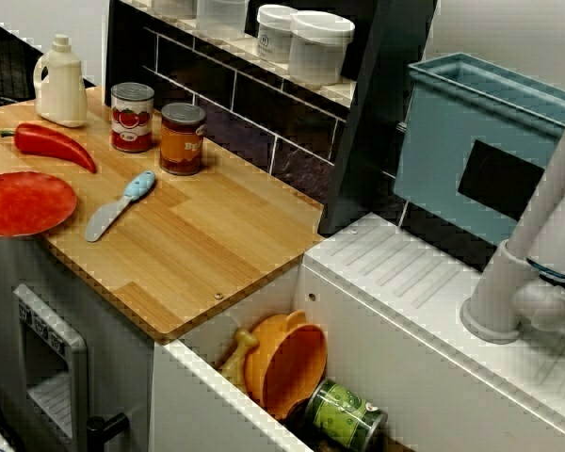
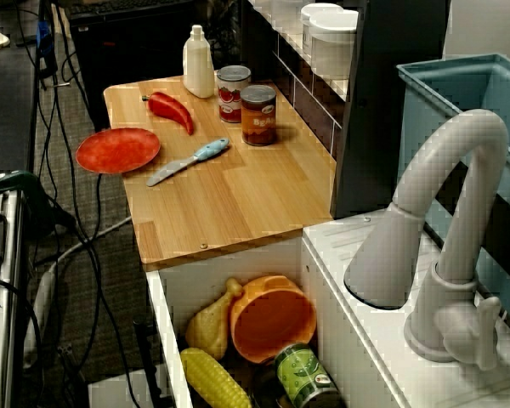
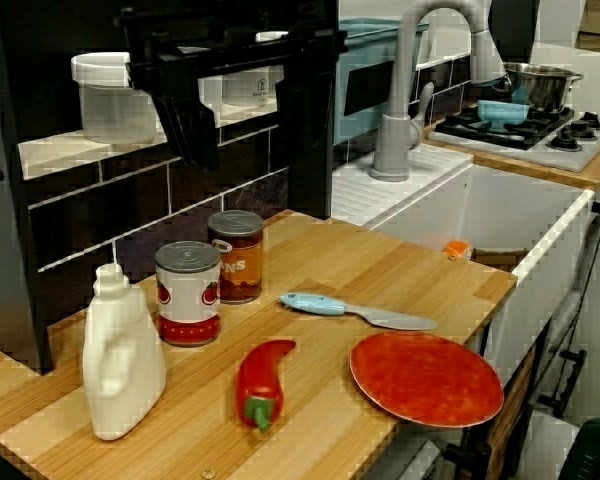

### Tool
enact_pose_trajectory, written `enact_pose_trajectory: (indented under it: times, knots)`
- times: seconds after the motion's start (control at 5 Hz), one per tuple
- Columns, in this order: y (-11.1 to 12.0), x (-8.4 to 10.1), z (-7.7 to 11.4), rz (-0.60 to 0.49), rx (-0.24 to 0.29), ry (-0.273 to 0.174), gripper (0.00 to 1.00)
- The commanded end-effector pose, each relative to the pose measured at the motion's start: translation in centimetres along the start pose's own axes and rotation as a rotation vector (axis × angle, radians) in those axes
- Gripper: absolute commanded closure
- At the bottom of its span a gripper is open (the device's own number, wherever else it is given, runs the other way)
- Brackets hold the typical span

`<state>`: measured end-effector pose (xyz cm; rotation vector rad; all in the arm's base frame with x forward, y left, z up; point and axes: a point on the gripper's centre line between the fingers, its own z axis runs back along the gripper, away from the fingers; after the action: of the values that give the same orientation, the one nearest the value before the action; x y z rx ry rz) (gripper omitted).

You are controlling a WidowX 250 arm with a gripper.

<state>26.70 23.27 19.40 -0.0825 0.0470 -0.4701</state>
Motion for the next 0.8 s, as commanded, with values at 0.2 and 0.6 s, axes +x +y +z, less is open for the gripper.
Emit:
enact_pose_trajectory:
  times: [0.2, 0.6]
  knots:
    - [-0.4, -2.5, 2.3, 0.271, 0.092, -0.151, 0.0]
    - [-0.1, -0.6, 1.0, 0.308, 0.083, -0.165, 0.0]
